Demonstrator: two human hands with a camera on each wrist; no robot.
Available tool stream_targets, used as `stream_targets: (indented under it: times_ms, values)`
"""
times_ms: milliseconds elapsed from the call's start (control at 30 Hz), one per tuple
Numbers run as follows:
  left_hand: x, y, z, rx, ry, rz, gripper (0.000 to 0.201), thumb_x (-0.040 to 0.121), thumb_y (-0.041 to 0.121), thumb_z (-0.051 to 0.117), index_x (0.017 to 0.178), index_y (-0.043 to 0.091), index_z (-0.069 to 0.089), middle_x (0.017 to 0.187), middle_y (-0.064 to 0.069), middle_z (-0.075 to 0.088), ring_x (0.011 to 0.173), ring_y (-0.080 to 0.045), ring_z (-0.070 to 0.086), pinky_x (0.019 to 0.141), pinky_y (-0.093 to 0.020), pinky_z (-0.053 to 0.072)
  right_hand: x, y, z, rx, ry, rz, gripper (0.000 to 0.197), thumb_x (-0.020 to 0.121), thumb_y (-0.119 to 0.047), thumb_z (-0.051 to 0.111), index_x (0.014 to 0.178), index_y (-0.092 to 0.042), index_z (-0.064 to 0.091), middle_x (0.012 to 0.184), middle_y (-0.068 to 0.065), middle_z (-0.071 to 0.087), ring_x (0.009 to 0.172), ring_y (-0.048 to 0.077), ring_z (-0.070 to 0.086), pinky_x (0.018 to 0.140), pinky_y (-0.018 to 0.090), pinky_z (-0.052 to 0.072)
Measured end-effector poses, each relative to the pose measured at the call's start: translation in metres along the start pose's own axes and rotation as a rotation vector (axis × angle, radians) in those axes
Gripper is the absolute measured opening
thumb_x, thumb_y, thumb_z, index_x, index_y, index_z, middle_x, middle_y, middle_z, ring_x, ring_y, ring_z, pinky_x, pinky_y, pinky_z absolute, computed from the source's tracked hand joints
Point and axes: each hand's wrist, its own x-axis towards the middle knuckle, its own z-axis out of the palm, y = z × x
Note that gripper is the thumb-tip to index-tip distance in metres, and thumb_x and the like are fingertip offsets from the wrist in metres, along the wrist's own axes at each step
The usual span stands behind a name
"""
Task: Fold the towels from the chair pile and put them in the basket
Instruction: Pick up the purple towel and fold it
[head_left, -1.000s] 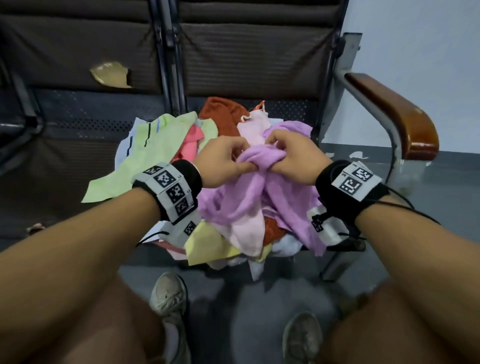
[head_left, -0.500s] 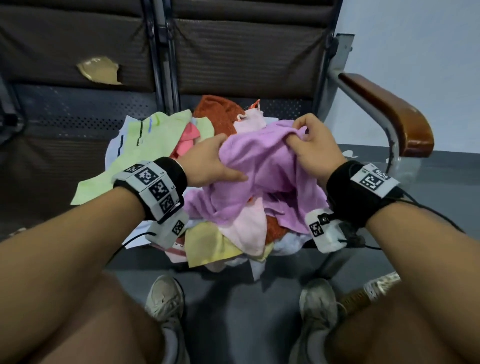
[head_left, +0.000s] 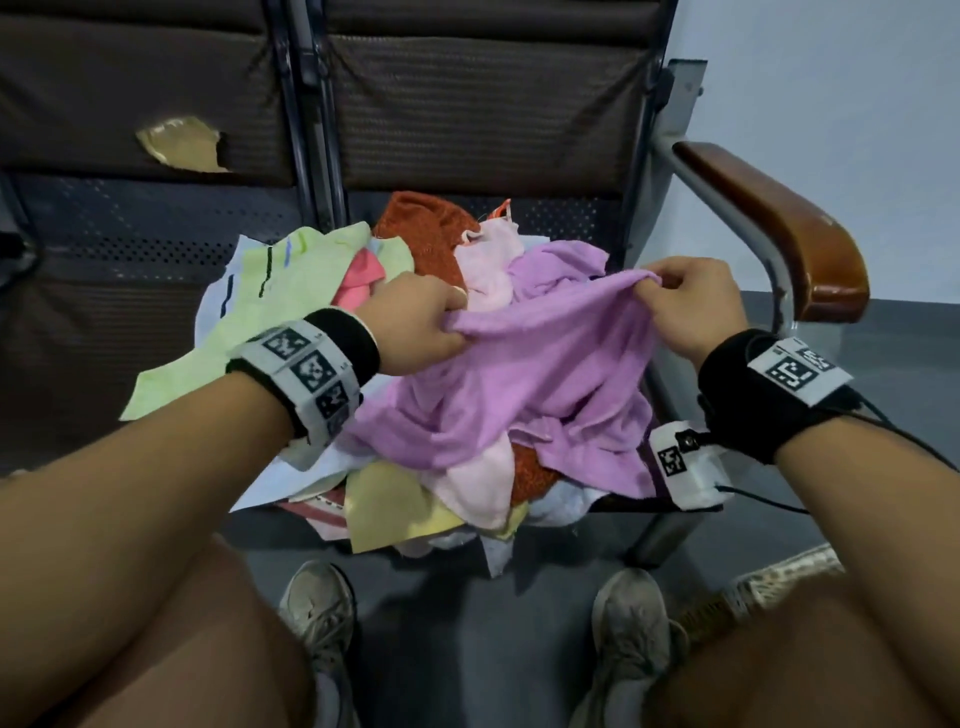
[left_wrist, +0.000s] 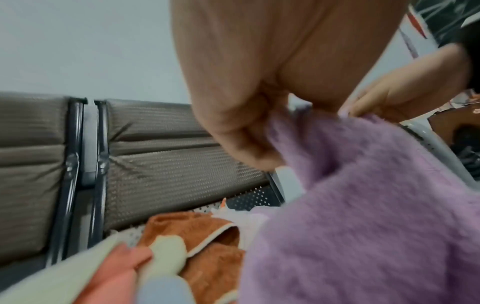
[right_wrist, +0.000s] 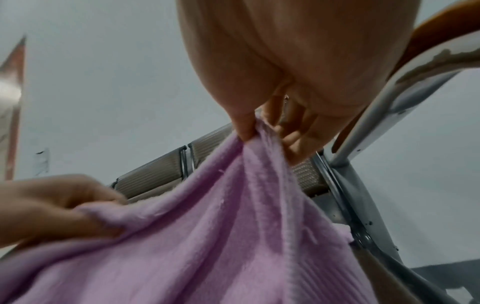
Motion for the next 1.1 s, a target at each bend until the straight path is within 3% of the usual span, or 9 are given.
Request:
stream_targets:
  times_ms: [100,167,267,400,567,733,900,1000,1100]
  values:
    - [0.011,0.006,-0.001,-0.118,0.301,-0.217,0.041,0.096,0.029,0.048,0.060,0.012,0.051,0.064,-0.009,0.052,0.070,-0.031,0.053,0.064,-0.036,0.039,-0.014,-0.011,0.000,0.120,-0.194,-0.169,0.023,0.095,-0.013,0.056,0.114,-0.022,0.065,0.069,-0.016,0.066,0.055,0.000,0.054,0.057,0.019,0.045]
    - [0.021,0.008,-0.003,-0.350,0.371,-0.361,0.036,0.101,0.025,0.043,0.079,0.002,0.060,0.078,-0.019,0.061,0.080,-0.036,0.058,0.071,-0.040,0.045,-0.027,-0.024,-0.002,0.159,-0.335,-0.337,0.027,0.098,-0.010,0.050,0.121,-0.025,0.052,0.060,-0.014,0.059,0.042,0.004,0.044,0.047,0.015,0.038]
    - [0.026,0.026,0.002,-0.817,0.289,-0.433,0.034,0.099,0.020,0.054,0.127,0.001,0.055,0.108,-0.024,0.066,0.098,-0.039,0.065,0.079,-0.039,0.051,-0.042,-0.046,-0.002,0.035,-0.496,-0.559,0.035,0.095,0.003,0.042,0.109,-0.021,0.064,0.090,-0.011,0.068,0.069,0.003,0.059,0.070,0.019,0.047]
    - [0.024,0.051,-0.001,-1.411,0.225,-0.425,0.032,0.098,0.029,0.055,0.115,0.005,0.067,0.118,-0.026,0.067,0.109,-0.040,0.066,0.096,-0.055,0.053,-0.055,-0.062,0.015,-0.038,-0.548,-0.381,0.031,0.091,-0.010,0.050,0.094,-0.022,0.079,0.070,-0.016,0.070,0.063,0.000,0.058,0.071,0.020,0.046]
    - [0.014,0.070,-0.005,-1.213,0.275,-0.227,0.024,0.099,0.022,0.054,0.089,0.009,0.072,0.093,-0.017,0.072,0.092,-0.030,0.068,0.087,-0.043,0.052,-0.051,-0.066,0.039,-0.082,-0.313,-0.160,0.047,0.088,-0.054,0.064,0.055,-0.022,0.057,0.054,-0.006,0.056,0.057,0.013,0.052,0.058,0.029,0.038]
    - [0.004,0.069,-0.010,-1.226,0.375,-0.151,0.026,0.101,0.012,0.051,0.088,-0.002,0.068,0.088,-0.020,0.067,0.081,-0.024,0.064,0.078,-0.033,0.052,-0.038,-0.067,0.052,-0.066,-0.185,-0.162,0.037,0.096,-0.031,0.052,0.060,-0.019,0.048,0.074,0.010,0.064,0.075,0.029,0.058,0.067,0.031,0.039]
    - [-0.004,0.053,-0.015,-1.249,0.437,-0.114,0.020,0.102,0.006,0.047,0.102,0.000,0.067,0.092,-0.013,0.071,0.078,-0.018,0.071,0.082,-0.036,0.057,-0.022,-0.073,0.052,0.550,-0.215,-0.018,0.029,0.099,-0.008,0.043,0.078,-0.004,0.062,0.072,0.007,0.063,0.070,0.019,0.055,0.066,0.033,0.044]
    - [-0.004,0.047,-0.017,-1.307,0.429,-0.170,0.017,0.103,0.006,0.047,0.103,0.005,0.064,0.086,-0.006,0.069,0.067,-0.010,0.068,0.069,-0.025,0.055,-0.021,-0.077,0.051,0.822,-0.204,0.227,0.040,0.092,-0.018,0.046,0.054,-0.020,0.058,0.064,-0.003,0.058,0.075,0.018,0.054,0.074,0.039,0.045]
    - [-0.004,0.044,-0.019,-1.374,0.408,-0.210,0.021,0.105,0.013,0.044,0.097,0.007,0.063,0.084,-0.010,0.070,0.064,-0.012,0.068,0.061,-0.020,0.055,-0.025,-0.082,0.047,0.786,-0.272,0.131,0.041,0.085,-0.041,0.054,0.048,-0.025,0.066,0.065,-0.008,0.068,0.078,0.014,0.065,0.078,0.033,0.053]
